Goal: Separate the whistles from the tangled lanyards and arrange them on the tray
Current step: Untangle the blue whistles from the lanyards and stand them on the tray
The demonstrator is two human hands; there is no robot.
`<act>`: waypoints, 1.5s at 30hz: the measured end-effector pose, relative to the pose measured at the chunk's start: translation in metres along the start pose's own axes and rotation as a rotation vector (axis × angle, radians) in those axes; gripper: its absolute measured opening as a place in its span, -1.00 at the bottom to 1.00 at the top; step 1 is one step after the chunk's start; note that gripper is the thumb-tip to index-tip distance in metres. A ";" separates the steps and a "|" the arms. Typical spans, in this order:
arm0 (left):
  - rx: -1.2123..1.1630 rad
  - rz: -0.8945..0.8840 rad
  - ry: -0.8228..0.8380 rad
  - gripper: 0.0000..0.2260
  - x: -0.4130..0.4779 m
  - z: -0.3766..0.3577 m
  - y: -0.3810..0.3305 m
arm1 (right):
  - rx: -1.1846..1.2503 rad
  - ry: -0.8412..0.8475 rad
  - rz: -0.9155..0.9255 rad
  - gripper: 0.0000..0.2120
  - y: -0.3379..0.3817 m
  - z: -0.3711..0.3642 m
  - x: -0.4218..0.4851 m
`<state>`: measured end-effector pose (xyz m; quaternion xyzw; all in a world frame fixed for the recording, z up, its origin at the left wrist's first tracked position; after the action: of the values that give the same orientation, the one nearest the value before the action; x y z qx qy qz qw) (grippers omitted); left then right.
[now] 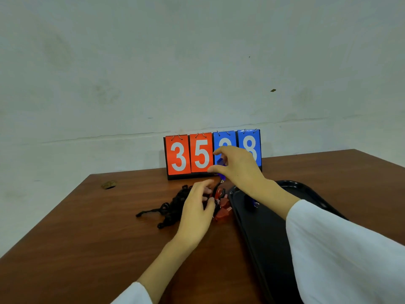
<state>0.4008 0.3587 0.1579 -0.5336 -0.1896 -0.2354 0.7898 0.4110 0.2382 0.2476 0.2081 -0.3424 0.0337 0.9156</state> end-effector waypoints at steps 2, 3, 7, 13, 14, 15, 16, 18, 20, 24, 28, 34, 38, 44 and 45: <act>-0.048 0.063 0.027 -0.58 0.009 -0.008 -0.003 | 0.098 -0.008 -0.012 -0.52 0.006 0.010 0.003; -0.075 0.090 0.020 -0.56 0.013 -0.011 -0.005 | 0.168 -0.015 -0.034 -0.54 0.008 0.016 0.004; -0.164 0.086 -0.055 -0.85 0.029 -0.007 -0.021 | 0.411 -0.043 -0.164 -0.58 0.007 0.030 0.004; -0.105 0.036 -0.060 -0.77 0.043 -0.004 -0.030 | 0.711 0.083 -0.390 -0.50 -0.008 0.009 -0.019; -0.069 0.015 -0.031 -0.79 0.042 -0.006 -0.032 | 0.780 0.091 -0.436 -0.54 -0.011 0.003 -0.024; -0.033 -0.006 -0.002 -0.82 0.040 -0.008 -0.034 | 0.840 0.082 -0.481 -0.59 -0.012 0.001 -0.028; -0.015 -0.019 0.028 -0.85 0.039 -0.010 -0.037 | 0.871 0.057 -0.510 -0.63 -0.014 -0.001 -0.028; -0.063 0.021 0.099 -0.90 0.037 -0.013 -0.037 | 0.893 -0.030 -0.511 -0.74 -0.013 0.004 -0.026; -0.111 0.127 0.167 -0.86 0.037 -0.013 -0.028 | 1.004 -0.134 -0.508 -0.79 -0.010 0.016 -0.018; -0.176 0.400 0.153 -0.87 0.042 -0.003 0.003 | 1.004 -0.181 -0.426 -0.73 -0.004 0.042 -0.002; -0.273 0.509 0.005 -0.93 0.054 0.017 0.018 | 0.330 -0.070 -0.093 -0.73 0.001 0.057 -0.005; -0.556 0.749 -0.161 -0.95 0.068 0.034 0.043 | -0.176 0.345 0.026 -0.72 -0.027 0.025 -0.033; -0.565 0.811 -0.090 -0.94 0.061 0.029 0.052 | -0.387 0.286 -0.033 -0.70 -0.047 0.027 -0.034; -0.653 0.947 -0.166 -0.78 0.037 0.039 0.075 | -0.636 0.150 -0.307 -0.81 -0.084 0.058 -0.028; -0.683 0.969 -0.197 -0.75 0.034 0.042 0.079 | -0.643 0.149 -0.321 -0.80 -0.088 0.060 -0.028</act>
<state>0.4719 0.4176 0.1316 -0.8022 0.0893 0.1546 0.5698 0.3714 0.1358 0.2387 -0.0422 -0.2307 -0.2049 0.9503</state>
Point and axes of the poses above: each hand's wrist, its own x-axis towards the middle knuckle, its own z-axis out of the back of the hand, y = z × x, the point moved 8 cm from there along x, towards the middle knuckle, and after that the axes turned 6 degrees about -y, right-handed, at the moved point
